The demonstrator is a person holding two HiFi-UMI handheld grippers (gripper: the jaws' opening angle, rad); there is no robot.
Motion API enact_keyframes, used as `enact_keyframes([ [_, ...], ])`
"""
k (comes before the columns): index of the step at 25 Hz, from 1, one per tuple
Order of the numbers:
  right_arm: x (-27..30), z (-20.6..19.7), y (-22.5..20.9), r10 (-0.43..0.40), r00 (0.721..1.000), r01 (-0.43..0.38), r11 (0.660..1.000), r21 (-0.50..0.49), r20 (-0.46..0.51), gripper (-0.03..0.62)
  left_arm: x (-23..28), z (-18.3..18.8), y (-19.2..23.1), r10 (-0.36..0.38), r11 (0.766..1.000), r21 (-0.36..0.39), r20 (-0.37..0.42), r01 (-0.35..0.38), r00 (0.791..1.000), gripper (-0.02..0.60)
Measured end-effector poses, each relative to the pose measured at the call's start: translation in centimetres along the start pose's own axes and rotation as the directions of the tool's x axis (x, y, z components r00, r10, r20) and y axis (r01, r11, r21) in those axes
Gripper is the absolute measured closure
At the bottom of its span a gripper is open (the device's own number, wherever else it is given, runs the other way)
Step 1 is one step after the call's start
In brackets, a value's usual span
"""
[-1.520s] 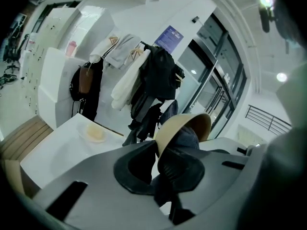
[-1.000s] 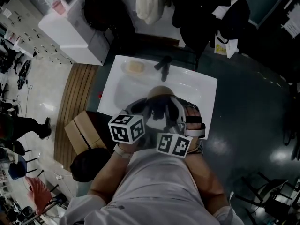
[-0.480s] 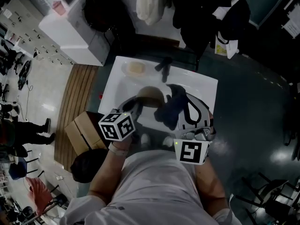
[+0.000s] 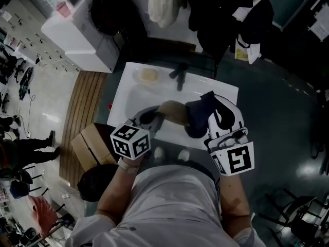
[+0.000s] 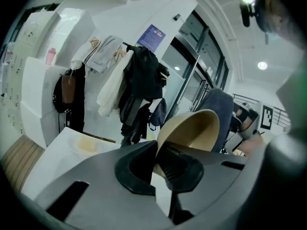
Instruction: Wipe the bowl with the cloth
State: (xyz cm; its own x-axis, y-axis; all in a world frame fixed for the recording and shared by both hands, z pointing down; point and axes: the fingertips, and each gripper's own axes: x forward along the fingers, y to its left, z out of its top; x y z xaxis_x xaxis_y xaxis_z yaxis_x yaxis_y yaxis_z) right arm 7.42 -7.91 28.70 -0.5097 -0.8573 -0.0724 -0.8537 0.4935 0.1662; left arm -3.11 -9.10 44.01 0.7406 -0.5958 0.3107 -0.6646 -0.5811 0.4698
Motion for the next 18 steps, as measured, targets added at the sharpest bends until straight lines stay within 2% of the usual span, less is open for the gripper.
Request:
enact_keyframes([
  [6, 1.7, -0.2, 2.8, 0.108, 0.994, -0.108, 0.994, 0.013, 0.010, 0.560, 0.6, 0.4, -0.9, -0.025, 0.999, 0.037, -0.009, 0.025, 1.000, 0.565],
  [11, 3.2, -1.6, 5.5, 0.201, 0.978, -0.200, 0.980, 0.011, -0.059, 0.560, 0.9, 1.1, -1.4, -0.037, 0.998, 0.059, -0.002, 0.037, 0.999, 0.565],
  [18, 3.7, -3.4, 5.9, 0.199, 0.977, -0.197, 0.980, 0.039, -0.079, 0.560, 1.0, 1.8, -0.3, -0.016, 1.000, 0.003, 0.012, 0.016, 1.000, 0.561],
])
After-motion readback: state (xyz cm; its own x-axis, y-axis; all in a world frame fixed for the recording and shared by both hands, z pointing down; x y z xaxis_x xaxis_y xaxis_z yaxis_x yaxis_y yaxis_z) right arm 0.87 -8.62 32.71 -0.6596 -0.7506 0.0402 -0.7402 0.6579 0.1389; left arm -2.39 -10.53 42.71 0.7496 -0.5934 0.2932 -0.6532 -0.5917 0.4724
